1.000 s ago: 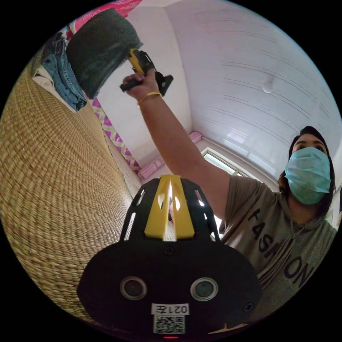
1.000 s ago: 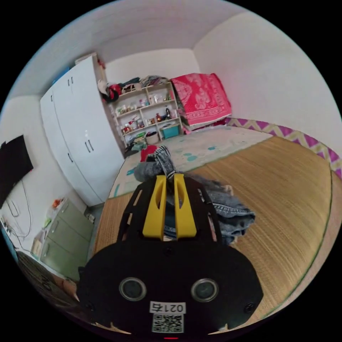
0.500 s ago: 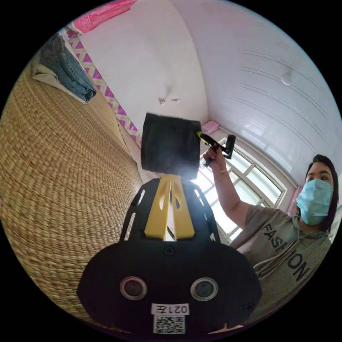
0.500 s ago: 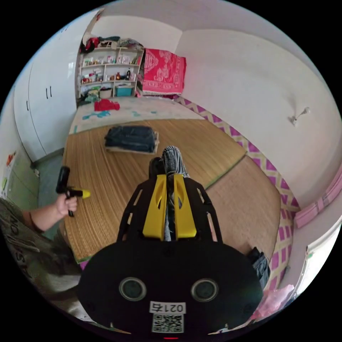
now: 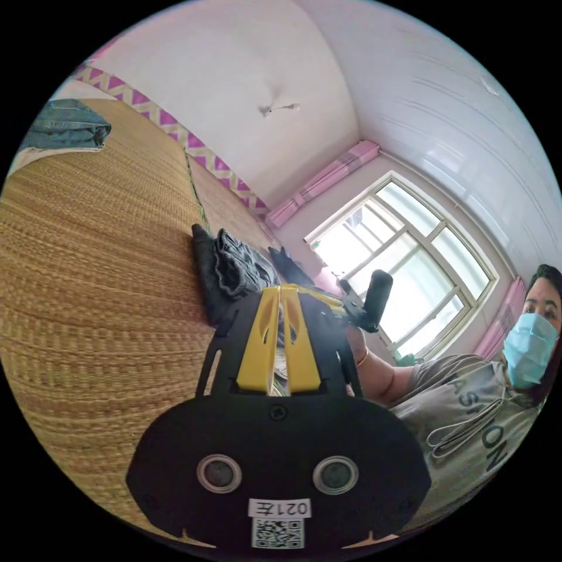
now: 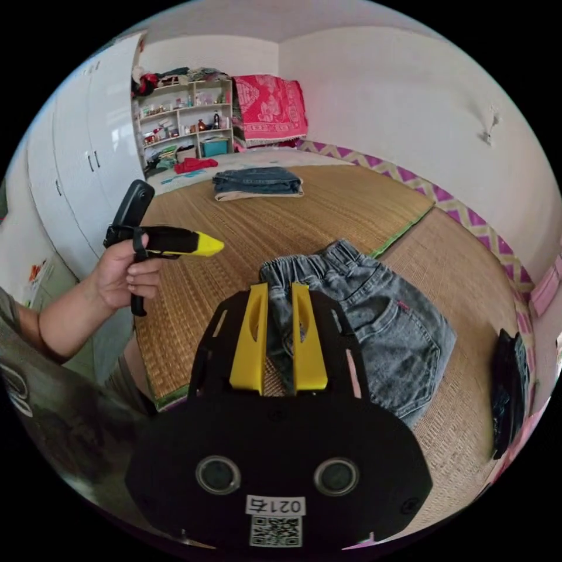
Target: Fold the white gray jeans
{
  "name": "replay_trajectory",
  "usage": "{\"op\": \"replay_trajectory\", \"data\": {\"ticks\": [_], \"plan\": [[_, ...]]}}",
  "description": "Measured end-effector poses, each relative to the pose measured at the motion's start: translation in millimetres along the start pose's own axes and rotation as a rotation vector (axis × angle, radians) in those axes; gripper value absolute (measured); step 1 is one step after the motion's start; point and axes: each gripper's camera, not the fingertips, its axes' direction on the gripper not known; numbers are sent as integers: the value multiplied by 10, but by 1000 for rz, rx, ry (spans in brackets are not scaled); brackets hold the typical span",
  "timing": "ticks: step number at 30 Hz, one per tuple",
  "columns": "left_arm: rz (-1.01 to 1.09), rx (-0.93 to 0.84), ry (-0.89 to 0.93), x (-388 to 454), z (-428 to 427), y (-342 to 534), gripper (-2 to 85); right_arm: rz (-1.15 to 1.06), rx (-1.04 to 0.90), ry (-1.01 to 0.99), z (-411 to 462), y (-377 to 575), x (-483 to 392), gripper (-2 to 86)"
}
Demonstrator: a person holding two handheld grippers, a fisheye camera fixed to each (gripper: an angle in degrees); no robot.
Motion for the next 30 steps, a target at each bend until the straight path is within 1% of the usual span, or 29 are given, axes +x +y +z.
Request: {"op": "replay_trajectory", "data": {"ticks": [2,5,6,8,10,12,13,14,15,17,18,20,21,23,24,25,26,28,29,30], "plan": [[-4,1,-57,104,68,-7,-10,-109,-22,45,64,33,-259,85],[-2,-7,-139,290,177,-48,-10,-202,-47,124,342,65,-577,101],[3,-2,-155,368,207,-68,-10,-196,-43,153,395,68,-607,102],[0,-7,-173,467,263,-111,-9,-162,-74,253,652,92,-618,69],[4,-30,-177,576,352,-186,-9,-151,-100,204,727,155,-530,53],[1,-43,-186,645,411,-249,-9,-53,-21,97,495,259,-270,31],[5,-52,-192,704,461,-303,-9,54,62,44,200,362,-10,20],[9,-56,-196,736,491,-332,-9,154,129,37,-145,499,273,13],[16,-63,-208,807,566,-394,-10,201,160,33,-330,586,420,9],[39,-78,-216,928,726,-501,-10,368,294,14,-1095,1076,1009,3],[60,-95,-215,1020,867,-584,-10,406,320,24,-1281,1225,1146,3],[72,-114,-196,1134,1100,-708,-10,553,411,58,-1942,1908,1634,1],[83,-130,-165,1202,1267,-789,-10,582,429,71,-2077,2090,1731,2],[100,-154,-148,1306,1535,-908,-9,703,425,206,-2441,2805,2015,3],[117,-168,-161,1381,1725,-977,-9,744,417,238,-2492,2997,2074,3],[142,-187,-178,1465,1933,-1040,-9,824,387,294,-2544,3382,2188,4],[153,-198,-188,1506,2036,-1067,-9,901,311,337,-2491,3754,2321,4],[206,-250,-211,1701,2501,-1158,-9,990,211,303,-2281,4312,2519,4],[215,-265,-211,1749,2622,-1177,-9,1066,179,230,-2150,4678,2594,2],[222,-302,-204,1842,2859,-1214,-9,1091,193,212,-2133,4823,2578,1]]}}
